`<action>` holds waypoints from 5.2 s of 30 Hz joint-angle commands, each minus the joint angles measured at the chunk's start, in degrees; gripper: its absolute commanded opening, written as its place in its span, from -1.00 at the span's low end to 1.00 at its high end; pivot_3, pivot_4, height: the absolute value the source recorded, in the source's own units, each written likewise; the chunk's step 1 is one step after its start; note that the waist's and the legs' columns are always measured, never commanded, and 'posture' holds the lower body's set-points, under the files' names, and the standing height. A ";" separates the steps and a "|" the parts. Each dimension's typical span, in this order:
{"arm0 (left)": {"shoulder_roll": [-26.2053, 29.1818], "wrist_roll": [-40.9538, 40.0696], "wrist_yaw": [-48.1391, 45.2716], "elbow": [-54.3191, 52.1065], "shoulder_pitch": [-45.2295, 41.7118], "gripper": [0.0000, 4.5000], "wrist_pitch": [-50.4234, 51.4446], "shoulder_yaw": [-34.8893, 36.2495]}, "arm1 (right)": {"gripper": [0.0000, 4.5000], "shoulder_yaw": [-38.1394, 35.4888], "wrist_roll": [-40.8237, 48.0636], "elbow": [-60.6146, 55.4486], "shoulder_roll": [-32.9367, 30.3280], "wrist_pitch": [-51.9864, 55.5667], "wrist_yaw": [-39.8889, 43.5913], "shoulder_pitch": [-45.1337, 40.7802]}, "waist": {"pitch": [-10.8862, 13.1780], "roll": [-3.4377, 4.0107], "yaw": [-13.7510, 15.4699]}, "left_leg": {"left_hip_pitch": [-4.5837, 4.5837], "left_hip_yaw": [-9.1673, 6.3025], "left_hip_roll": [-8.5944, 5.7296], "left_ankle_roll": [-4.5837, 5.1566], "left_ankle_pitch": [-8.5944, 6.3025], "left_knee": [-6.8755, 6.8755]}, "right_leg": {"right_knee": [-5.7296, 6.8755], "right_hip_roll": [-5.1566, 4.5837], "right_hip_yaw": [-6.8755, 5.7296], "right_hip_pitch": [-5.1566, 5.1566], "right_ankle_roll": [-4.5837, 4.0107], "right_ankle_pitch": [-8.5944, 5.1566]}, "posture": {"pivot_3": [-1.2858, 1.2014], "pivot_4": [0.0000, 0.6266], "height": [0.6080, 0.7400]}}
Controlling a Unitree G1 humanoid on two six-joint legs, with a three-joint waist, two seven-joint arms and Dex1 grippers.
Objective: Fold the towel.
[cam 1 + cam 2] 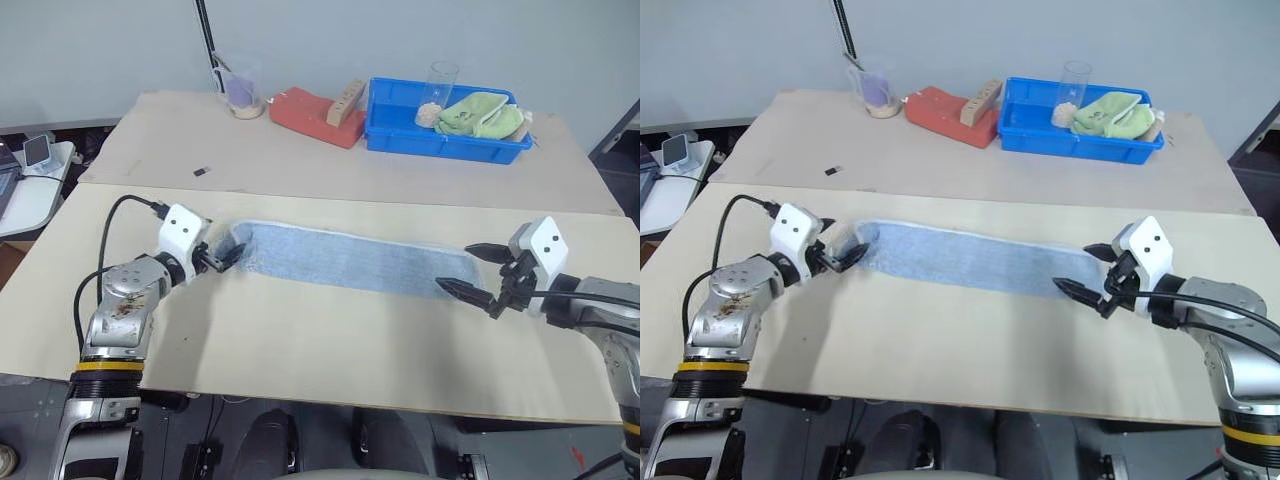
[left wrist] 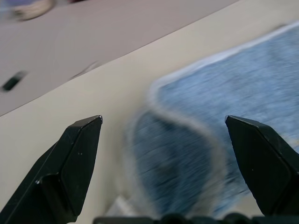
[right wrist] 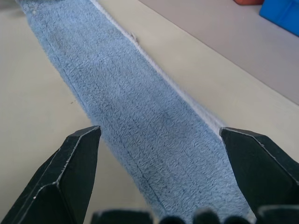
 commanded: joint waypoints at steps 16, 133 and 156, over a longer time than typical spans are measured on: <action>8.97 -16.10 -16.81 -10.96 4.07 1.00 1.24 3.91 | 0.99 -4.60 -2.77 3.82 0.91 -3.33 -6.08 4.58 | 0.00 -0.04 0.10 | -0.02 0.03 0.02 -0.01 0.00 0.00 | -0.02 -0.05 -0.04 0.01 0.00 -0.01 | 0.03 -0.52 -0.07; -31.98 -23.41 37.63 -27.77 8.38 1.00 37.84 0.36 | 0.99 23.96 -2.01 4.09 4.30 -2.29 13.92 -28.98 | -0.02 0.02 0.20 | 0.67 -0.75 -0.15 -0.02 0.02 -0.53 | -0.47 -0.02 -0.29 1.05 -0.14 -0.12 | 0.03 -0.52 -0.07; -21.69 -17.56 26.55 -26.32 0.67 -0.98 29.56 -6.09 | 1.00 14.88 -1.91 5.09 -7.72 -2.60 17.22 -23.39 | -0.01 0.01 0.34 | 0.52 -0.89 -0.14 -0.02 0.01 -0.54 | -0.73 -0.04 -0.47 1.06 -0.15 -0.12 | 0.03 -0.52 -0.07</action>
